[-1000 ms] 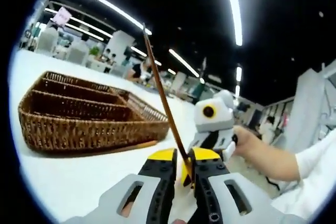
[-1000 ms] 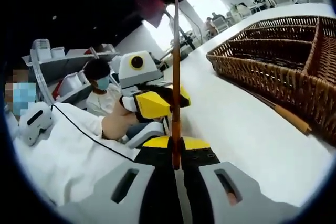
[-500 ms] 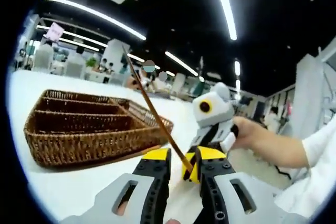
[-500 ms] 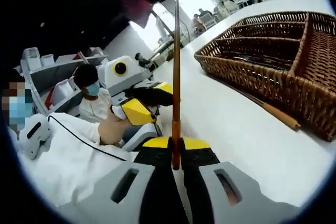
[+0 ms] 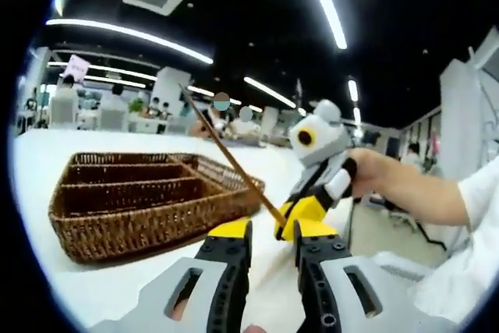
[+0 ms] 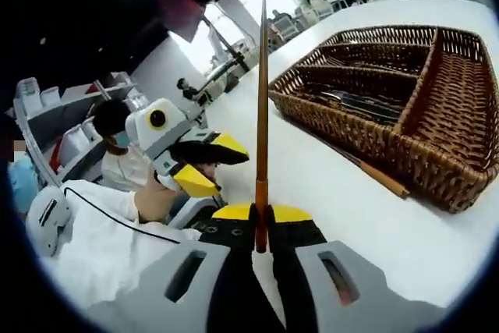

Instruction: Arrange the knives, forks, and spoons in their matching storage slots by inserting each utensil handle-first until every utensil is classified and aligned in the correct compartment

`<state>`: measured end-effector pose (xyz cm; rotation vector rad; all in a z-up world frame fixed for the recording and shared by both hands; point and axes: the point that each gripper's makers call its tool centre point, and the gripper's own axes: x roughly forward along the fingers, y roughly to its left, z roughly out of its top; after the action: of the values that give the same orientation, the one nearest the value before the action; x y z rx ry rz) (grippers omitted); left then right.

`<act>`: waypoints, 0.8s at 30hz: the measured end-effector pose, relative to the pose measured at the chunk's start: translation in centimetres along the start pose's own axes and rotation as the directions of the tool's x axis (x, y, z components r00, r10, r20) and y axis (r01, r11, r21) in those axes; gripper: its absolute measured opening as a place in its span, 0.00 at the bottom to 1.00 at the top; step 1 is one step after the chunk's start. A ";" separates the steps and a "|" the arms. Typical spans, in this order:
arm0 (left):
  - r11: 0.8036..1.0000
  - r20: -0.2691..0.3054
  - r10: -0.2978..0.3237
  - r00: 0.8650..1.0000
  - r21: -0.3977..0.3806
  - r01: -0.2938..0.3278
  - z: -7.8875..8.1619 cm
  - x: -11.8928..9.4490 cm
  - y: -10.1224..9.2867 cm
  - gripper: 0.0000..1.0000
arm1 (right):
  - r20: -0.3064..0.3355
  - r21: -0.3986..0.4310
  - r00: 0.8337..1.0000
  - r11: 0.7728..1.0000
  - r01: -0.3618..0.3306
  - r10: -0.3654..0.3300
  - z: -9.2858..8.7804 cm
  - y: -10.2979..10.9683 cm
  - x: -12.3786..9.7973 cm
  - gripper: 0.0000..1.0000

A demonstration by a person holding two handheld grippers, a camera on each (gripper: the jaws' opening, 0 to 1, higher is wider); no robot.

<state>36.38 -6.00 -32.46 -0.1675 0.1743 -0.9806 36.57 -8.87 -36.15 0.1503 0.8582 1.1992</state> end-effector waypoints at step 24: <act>0.937 -0.082 0.149 0.985 0.330 -0.115 0.6 -0.3 1.0 0.49 | -0.109 0.119 0.976 0.972 0.200 -0.188 3.2 -3.0 -3.4 0.06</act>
<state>37.15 -5.12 -32.11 0.1973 0.1174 -0.8706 40.54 -11.96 -33.81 0.1110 1.0128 0.9739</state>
